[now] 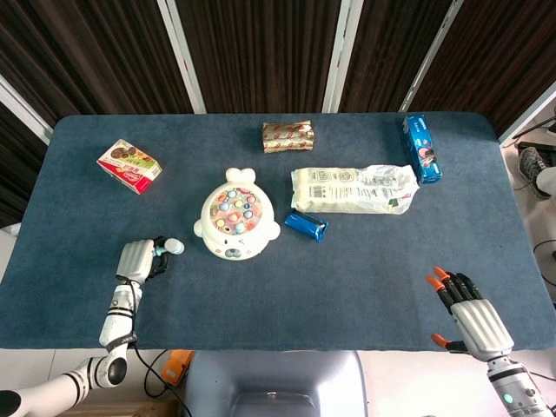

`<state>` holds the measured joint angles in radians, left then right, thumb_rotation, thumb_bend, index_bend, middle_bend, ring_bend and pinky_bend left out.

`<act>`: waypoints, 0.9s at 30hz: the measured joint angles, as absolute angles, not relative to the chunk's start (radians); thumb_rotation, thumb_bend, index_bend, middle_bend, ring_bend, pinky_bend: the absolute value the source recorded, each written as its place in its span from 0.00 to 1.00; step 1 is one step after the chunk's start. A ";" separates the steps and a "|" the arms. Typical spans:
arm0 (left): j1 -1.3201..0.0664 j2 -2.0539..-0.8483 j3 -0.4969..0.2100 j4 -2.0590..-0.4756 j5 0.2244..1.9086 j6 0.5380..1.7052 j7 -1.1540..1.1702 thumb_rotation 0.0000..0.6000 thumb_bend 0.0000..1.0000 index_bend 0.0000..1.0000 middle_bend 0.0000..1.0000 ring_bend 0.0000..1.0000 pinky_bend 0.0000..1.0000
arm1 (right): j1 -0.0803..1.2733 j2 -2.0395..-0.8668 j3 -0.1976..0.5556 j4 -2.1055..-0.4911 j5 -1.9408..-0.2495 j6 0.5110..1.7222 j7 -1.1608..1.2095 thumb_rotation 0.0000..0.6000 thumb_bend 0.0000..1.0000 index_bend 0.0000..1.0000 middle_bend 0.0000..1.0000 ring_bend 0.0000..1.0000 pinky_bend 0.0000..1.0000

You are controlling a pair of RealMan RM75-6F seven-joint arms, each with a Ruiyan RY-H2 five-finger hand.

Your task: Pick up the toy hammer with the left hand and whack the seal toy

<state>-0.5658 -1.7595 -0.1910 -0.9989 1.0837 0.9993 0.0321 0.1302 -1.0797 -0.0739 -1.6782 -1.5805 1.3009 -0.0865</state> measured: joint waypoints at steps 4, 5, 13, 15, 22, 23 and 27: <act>-0.562 -1.756 -0.186 -0.997 1.097 0.995 0.032 1.00 0.62 0.36 0.36 0.33 0.35 | 0.131 -1.081 -0.073 -1.678 -1.578 1.299 -0.088 1.00 0.31 0.00 0.00 0.00 0.00; -0.560 -1.753 -0.184 -0.998 1.102 0.991 0.030 1.00 0.62 0.33 0.34 0.31 0.34 | 0.131 -1.081 -0.073 -1.679 -1.578 1.299 -0.089 1.00 0.31 0.00 0.00 0.00 0.00; -0.550 -1.745 -0.175 -0.995 1.122 0.969 0.014 1.00 0.62 0.24 0.22 0.18 0.25 | 0.129 -1.080 -0.075 -1.679 -1.582 1.302 -0.087 1.00 0.31 0.00 0.00 0.00 0.00; -0.548 -1.745 -0.176 -0.995 1.125 0.970 0.014 1.00 0.62 0.24 0.21 0.17 0.23 | 0.129 -1.080 -0.075 -1.680 -1.582 1.303 -0.087 1.00 0.31 0.00 0.00 0.00 0.00; -0.536 -1.748 -0.168 -0.987 1.145 0.980 0.011 1.00 0.61 0.22 0.14 0.10 0.18 | 0.130 -1.081 -0.074 -1.679 -1.580 1.299 -0.088 1.00 0.31 0.00 0.00 0.00 0.00; -0.535 -1.749 -0.168 -0.987 1.148 0.982 0.008 1.00 0.61 0.22 0.14 0.10 0.18 | 0.130 -1.081 -0.074 -1.678 -1.579 1.298 -0.089 1.00 0.31 0.00 0.00 0.00 0.00; -0.531 -1.748 -0.173 -0.989 1.160 0.991 -0.022 1.00 0.61 0.21 0.14 0.10 0.18 | 0.131 -1.083 -0.074 -1.678 -1.578 1.296 -0.091 1.00 0.31 0.00 0.00 0.00 0.00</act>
